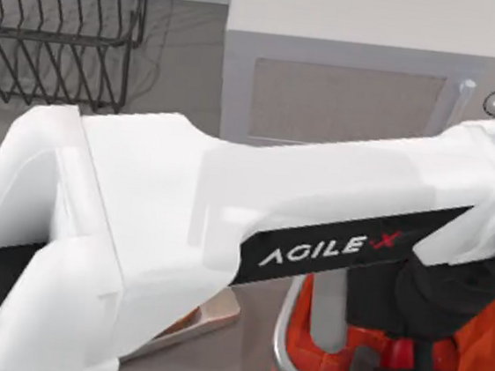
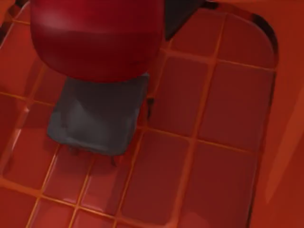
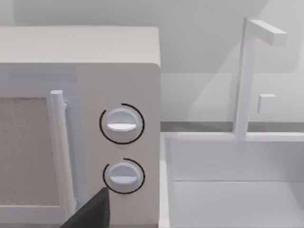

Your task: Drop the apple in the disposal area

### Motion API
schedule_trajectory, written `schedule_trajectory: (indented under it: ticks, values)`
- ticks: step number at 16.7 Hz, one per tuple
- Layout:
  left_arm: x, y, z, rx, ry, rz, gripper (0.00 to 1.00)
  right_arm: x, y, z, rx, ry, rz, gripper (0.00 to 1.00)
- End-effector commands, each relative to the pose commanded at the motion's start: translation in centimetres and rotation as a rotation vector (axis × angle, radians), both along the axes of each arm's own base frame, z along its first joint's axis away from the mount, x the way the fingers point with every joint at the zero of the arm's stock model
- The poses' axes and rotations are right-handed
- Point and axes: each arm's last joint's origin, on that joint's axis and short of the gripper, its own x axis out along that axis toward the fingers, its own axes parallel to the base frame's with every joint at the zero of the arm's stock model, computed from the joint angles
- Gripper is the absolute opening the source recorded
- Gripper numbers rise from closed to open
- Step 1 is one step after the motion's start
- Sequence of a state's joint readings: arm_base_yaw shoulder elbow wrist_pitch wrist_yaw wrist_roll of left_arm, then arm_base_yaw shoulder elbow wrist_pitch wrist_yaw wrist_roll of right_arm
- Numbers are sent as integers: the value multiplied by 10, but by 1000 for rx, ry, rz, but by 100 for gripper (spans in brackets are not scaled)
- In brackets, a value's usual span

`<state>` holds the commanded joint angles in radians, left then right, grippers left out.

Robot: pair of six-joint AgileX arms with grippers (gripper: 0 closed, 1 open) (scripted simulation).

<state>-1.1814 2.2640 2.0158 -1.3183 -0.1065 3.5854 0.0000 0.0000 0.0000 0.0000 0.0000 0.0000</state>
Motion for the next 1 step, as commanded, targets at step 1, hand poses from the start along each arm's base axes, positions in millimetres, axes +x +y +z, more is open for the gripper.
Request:
schedule_trajectory:
  ticks: [1]
  values:
    - [0,0,0,0,0,0,100,0,0,0,0,0,0,100]
